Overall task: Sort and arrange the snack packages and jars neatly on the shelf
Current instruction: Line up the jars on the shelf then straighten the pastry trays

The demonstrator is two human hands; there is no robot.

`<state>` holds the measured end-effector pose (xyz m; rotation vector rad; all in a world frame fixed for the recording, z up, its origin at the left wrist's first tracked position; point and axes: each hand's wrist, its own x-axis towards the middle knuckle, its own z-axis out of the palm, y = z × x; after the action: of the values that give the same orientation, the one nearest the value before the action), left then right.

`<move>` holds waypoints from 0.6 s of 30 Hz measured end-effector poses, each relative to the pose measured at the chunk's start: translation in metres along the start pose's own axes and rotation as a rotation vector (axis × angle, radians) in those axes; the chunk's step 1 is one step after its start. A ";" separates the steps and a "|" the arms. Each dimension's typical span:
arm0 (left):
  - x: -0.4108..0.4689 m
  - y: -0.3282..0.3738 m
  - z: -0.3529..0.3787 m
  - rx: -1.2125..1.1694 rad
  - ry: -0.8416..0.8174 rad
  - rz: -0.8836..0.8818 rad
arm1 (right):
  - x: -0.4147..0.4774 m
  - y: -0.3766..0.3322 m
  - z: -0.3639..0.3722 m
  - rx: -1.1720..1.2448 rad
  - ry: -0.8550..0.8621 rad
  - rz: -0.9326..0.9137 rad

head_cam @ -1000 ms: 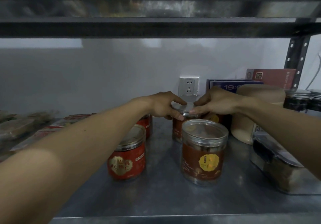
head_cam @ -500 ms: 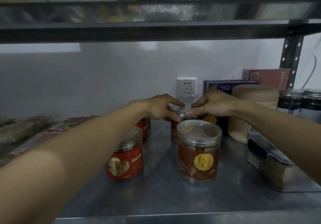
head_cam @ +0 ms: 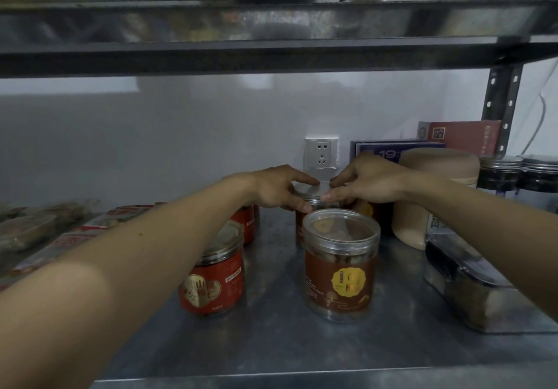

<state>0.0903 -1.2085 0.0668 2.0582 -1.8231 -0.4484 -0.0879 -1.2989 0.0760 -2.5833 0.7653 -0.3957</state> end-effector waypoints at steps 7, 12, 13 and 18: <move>0.004 0.005 -0.019 -0.030 0.003 -0.010 | 0.006 0.001 -0.033 -0.340 0.080 0.015; 0.015 0.007 -0.022 -0.064 -0.007 0.028 | 0.024 0.014 -0.032 -0.527 -0.093 0.097; 0.017 0.007 -0.022 -0.071 0.004 0.030 | 0.029 0.016 -0.031 -0.535 -0.118 0.103; 0.030 0.004 -0.020 -0.080 0.045 0.049 | 0.054 0.022 -0.028 -0.529 -0.220 0.122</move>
<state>0.0999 -1.2379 0.0867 1.9509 -1.7952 -0.4504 -0.0650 -1.3547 0.0977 -2.9670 1.0511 0.1529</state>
